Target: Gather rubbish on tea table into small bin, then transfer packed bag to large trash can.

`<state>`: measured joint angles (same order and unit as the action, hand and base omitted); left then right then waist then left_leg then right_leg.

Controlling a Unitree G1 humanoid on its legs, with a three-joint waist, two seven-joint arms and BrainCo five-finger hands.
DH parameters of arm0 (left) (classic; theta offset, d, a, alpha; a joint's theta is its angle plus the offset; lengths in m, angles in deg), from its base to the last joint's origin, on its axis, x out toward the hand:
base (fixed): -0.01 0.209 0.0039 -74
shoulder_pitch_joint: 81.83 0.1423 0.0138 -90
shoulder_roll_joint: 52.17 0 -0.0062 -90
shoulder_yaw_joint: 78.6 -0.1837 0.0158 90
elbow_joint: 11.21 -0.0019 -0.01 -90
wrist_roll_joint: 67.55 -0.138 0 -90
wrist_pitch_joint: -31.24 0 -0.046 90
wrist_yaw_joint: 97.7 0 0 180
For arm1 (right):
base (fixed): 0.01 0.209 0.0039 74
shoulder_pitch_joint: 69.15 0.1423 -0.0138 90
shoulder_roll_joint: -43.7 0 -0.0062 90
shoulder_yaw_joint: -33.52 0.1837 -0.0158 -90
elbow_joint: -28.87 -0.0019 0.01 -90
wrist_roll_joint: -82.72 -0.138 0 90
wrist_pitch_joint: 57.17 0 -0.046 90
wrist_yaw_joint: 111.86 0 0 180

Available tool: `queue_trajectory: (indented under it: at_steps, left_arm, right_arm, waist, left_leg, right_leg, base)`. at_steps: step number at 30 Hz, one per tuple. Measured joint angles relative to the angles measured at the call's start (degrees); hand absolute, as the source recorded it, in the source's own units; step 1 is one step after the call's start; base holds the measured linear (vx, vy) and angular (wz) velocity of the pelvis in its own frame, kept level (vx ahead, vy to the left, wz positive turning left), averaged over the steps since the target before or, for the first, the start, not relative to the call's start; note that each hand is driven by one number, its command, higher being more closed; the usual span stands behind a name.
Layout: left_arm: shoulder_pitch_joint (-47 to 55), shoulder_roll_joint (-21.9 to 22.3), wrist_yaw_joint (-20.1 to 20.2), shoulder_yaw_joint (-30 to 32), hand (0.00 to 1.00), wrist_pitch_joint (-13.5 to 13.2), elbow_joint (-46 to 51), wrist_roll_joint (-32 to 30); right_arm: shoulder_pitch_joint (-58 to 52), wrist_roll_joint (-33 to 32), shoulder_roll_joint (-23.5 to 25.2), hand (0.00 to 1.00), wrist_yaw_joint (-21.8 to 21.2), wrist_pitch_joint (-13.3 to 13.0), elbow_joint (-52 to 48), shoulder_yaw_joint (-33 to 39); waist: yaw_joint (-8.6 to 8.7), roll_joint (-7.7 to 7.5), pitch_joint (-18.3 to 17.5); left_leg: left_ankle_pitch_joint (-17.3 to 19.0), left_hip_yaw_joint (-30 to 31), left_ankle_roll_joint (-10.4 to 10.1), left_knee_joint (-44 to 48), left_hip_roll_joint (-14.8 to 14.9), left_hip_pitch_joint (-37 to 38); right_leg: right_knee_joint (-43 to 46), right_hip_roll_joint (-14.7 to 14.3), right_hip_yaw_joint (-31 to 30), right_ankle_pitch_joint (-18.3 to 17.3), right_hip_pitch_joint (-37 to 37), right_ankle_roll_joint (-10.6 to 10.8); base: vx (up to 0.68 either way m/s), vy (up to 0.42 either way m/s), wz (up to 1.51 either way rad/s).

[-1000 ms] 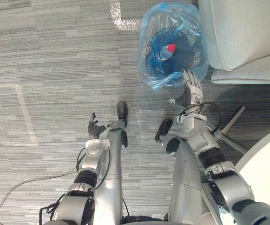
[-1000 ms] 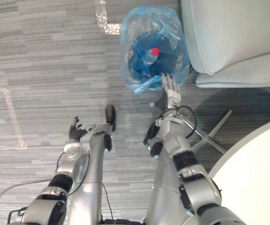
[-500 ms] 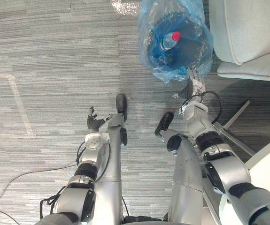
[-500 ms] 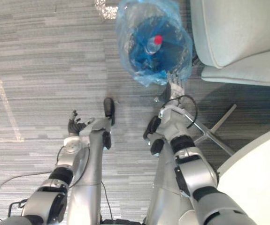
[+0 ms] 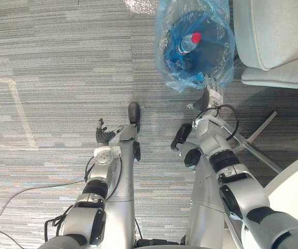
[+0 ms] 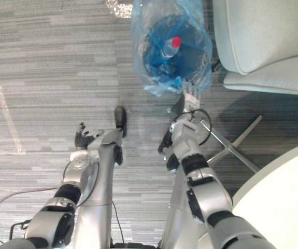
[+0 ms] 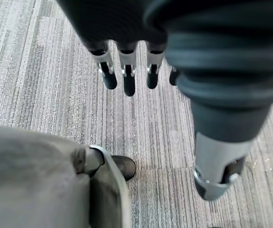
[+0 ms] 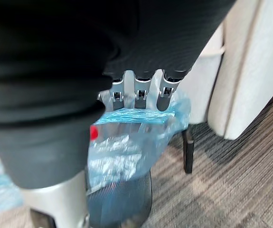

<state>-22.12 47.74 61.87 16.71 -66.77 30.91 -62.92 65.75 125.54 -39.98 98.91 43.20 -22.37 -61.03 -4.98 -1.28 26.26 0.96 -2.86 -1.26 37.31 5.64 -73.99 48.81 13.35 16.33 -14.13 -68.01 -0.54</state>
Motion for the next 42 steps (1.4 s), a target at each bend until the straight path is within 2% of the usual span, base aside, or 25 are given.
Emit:
queue_trajectory:
  at_steps: [6, 10, 18, 28, 33, 34, 38, 42]
  left_arm:
    - [0.0, 0.0, -0.7, 0.4, 0.00, 0.0, 0.1, 0.0]
    - [0.0, 0.0, -0.7, 0.5, 0.00, 0.0, 0.1, -0.1]
    - [0.0, 0.0, -0.7, 0.5, 0.00, 0.0, 0.0, 0.0]
    - [-0.1, 0.0, -0.7, 0.5, 0.00, -0.5, 1.2, 1.8]
    - [-0.4, 0.1, -0.6, 0.4, 0.00, -0.7, 1.2, 2.4]
    - [-0.4, 0.0, -0.6, 0.4, 0.00, -0.7, 1.2, 2.4]
    - [-0.5, -0.2, -0.4, -0.1, 0.00, -1.0, 1.5, 2.8]
    - [2.9, -1.2, -0.4, -3.8, 0.00, -1.8, 7.6, 2.5]
  right_arm:
    - [-2.8, 0.1, 0.7, 0.00, 3.1, -0.2, -4.7, 0.0]
    - [-3.2, 2.2, 0.6, 0.00, 3.7, -0.2, -6.7, 0.0]
    - [-1.6, 2.2, 0.6, 0.00, 3.5, 0.0, -6.3, -0.1]
    - [5.6, 0.9, -0.4, 0.00, -0.6, 0.9, 1.2, -0.1]
    - [8.2, -1.4, -0.4, 0.00, -4.5, -0.3, 6.6, -0.6]
    - [8.7, -1.6, -0.4, 1.00, -4.9, -0.7, 7.3, -0.9]
    - [9.2, -2.9, -0.4, 1.00, -7.7, -1.8, 9.9, -2.5]
    - [8.9, -5.2, -0.4, 1.00, -7.4, -3.4, 9.8, -3.1]
  waist:
    - [0.13, 0.00, 0.0]
    - [0.13, 0.01, 0.0]
    - [0.04, 0.00, 0.0]
    - [0.05, 0.04, -0.1]
    - [0.03, 0.05, -0.1]
    - [0.05, 0.06, -0.1]
    - [0.02, 0.08, -0.1]
    - [-0.04, 0.14, -0.3]
  left_leg:
    - [-0.1, -0.1, -0.2, 0.0, 0.4, 0.1]
    - [0.2, -0.1, -0.4, -0.2, 0.5, 0.2]
    - [0.1, -0.1, -0.6, -0.9, 0.3, 0.1]
    - [-0.7, 1.1, -1.2, -0.9, -0.3, -2.2]
    - [-0.4, 1.8, -1.2, 0.1, -0.6, -2.8]
    - [-0.4, 1.8, -1.2, 0.1, -0.5, -2.9]
    - [-0.3, 2.0, -1.3, 1.0, -0.7, -3.3]
    - [-0.4, 2.4, -1.3, 1.8, -0.8, -4.3]
  right_leg:
    - [0.0, -0.3, -0.1, 0.0, 0.0, -0.1]
    - [0.0, -0.4, -0.1, 0.1, 0.0, -0.1]
    - [-0.3, -0.3, 0.1, 0.0, -0.3, -0.2]
    - [1.2, 0.1, 0.5, -1.1, -2.4, -0.8]
    - [3.1, 0.4, 0.5, -2.3, -2.9, -0.8]
    - [3.1, 0.4, 0.5, -2.3, -3.0, -0.8]
    - [4.3, 0.7, 0.6, -2.7, -3.3, -1.0]
    - [5.1, 0.9, 0.7, -2.9, -4.1, -1.3]
  base:
    - [-0.03, -0.009, -0.02]
    - [-0.04, -0.008, -0.01]
    - [-0.02, -0.004, 0.01]
    - [-0.02, -0.011, 0.07]
    - [-0.05, -0.018, 0.08]
    - [-0.05, -0.012, 0.00]
    - [-0.05, -0.007, 0.03]
    - [-0.05, -0.003, 0.04]
